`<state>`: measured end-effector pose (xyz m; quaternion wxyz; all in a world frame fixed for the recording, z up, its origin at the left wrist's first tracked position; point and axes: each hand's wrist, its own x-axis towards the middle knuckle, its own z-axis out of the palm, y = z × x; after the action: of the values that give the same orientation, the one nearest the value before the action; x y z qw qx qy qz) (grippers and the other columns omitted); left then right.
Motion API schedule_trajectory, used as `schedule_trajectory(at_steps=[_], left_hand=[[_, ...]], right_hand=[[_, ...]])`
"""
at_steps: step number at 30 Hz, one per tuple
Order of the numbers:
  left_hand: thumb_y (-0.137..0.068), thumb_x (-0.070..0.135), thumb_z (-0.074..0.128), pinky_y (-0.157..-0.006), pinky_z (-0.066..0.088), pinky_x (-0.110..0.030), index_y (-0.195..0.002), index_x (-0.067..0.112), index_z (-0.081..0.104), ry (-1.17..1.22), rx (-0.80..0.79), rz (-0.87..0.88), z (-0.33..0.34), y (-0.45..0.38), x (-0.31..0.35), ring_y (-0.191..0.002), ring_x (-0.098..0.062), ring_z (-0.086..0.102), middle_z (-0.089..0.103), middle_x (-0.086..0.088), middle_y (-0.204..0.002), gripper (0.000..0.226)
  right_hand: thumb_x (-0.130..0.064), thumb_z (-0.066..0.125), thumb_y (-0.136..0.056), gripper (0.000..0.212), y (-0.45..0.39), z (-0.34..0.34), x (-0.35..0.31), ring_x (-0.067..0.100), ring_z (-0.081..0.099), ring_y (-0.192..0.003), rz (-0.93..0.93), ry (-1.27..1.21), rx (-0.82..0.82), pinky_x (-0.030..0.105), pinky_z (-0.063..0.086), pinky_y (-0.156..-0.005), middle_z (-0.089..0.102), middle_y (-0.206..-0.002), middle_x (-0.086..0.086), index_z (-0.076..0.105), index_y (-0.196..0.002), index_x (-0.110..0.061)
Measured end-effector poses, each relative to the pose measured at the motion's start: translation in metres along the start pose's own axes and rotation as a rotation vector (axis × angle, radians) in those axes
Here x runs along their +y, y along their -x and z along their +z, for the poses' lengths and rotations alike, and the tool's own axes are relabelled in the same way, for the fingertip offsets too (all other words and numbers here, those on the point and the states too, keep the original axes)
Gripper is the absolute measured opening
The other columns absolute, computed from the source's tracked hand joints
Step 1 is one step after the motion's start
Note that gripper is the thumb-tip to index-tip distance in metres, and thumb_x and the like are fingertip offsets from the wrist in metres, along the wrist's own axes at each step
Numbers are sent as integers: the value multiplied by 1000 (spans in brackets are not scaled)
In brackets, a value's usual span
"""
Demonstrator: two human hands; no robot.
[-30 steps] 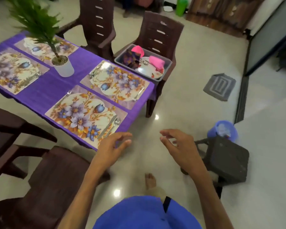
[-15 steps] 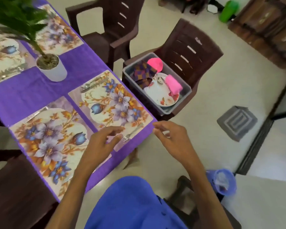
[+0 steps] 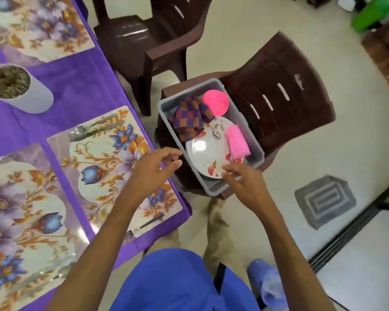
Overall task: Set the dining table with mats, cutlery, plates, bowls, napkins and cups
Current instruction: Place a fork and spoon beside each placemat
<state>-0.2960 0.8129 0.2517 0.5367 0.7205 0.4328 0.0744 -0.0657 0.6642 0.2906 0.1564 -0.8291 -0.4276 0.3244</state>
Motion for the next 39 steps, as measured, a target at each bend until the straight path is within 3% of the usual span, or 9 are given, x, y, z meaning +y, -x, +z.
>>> schedule_trajectory(at_steps=[3,8,12,17,20,23,26,33,39], left_hand=[[-100,26,69,-83,48,-5,-126,28,72,84,99,-92,34,-45,-1,-102,11,65,73,16,-112,26],[-99,30,71,-91,56,-24,-122,31,73,209,274,-255,95,-110,-16,-100,2,69,75,18,-108,24],[-99,32,70,-86,50,-8,-122,33,74,301,407,-353,132,-143,-13,-102,1,69,75,17,-111,23],[-99,35,69,-83,48,-6,-119,40,73,353,479,-438,160,-168,-14,-105,6,67,75,22,-109,21],[-99,36,69,-83,48,-11,-119,43,73,364,493,-468,173,-170,-18,-105,7,67,74,23,-108,21],[-99,38,68,-78,46,-2,-119,43,72,354,487,-507,185,-171,-26,-104,11,65,73,24,-108,22],[-99,39,67,-80,45,-3,-121,41,72,346,480,-553,193,-169,-31,-105,13,63,73,23,-111,23],[-100,42,66,-86,45,-12,-119,42,73,355,441,-620,213,-173,-38,-103,12,62,71,28,-112,20],[-104,37,62,-80,58,-23,-120,25,71,115,457,-678,263,-203,-60,-89,0,67,75,11,-109,22]], right_hand=[[-26,67,-99,30,-83,3,45,7,60,-96,12,60,-105,20,44,-86,72,-124,2,72,-126,-13],[-25,66,-99,37,-218,25,113,22,69,-100,44,74,-153,28,59,-87,70,-124,6,65,-132,-11],[-43,54,-91,52,-301,57,152,37,67,-107,-61,279,-104,44,55,-92,72,-116,16,66,-122,-3],[-53,64,-90,57,-347,92,158,40,62,-107,-139,406,-90,47,49,-88,66,-114,19,63,-119,-4],[-35,65,-95,43,-352,115,165,41,61,-105,-251,473,-82,50,49,-87,65,-111,20,59,-119,0],[2,65,-82,8,-359,128,170,38,59,-76,-274,263,-91,37,40,-67,64,-83,18,61,-89,1],[-2,67,-74,7,-363,127,170,30,51,-66,-133,119,-159,32,28,-59,61,-67,9,60,-73,-3],[-2,67,-84,10,-373,90,184,25,76,-72,95,-268,-314,41,62,-74,77,-77,9,75,-81,-7],[-10,61,-91,8,-354,36,175,5,45,-48,270,-373,-487,25,37,-52,55,-63,-5,62,-84,-14]])
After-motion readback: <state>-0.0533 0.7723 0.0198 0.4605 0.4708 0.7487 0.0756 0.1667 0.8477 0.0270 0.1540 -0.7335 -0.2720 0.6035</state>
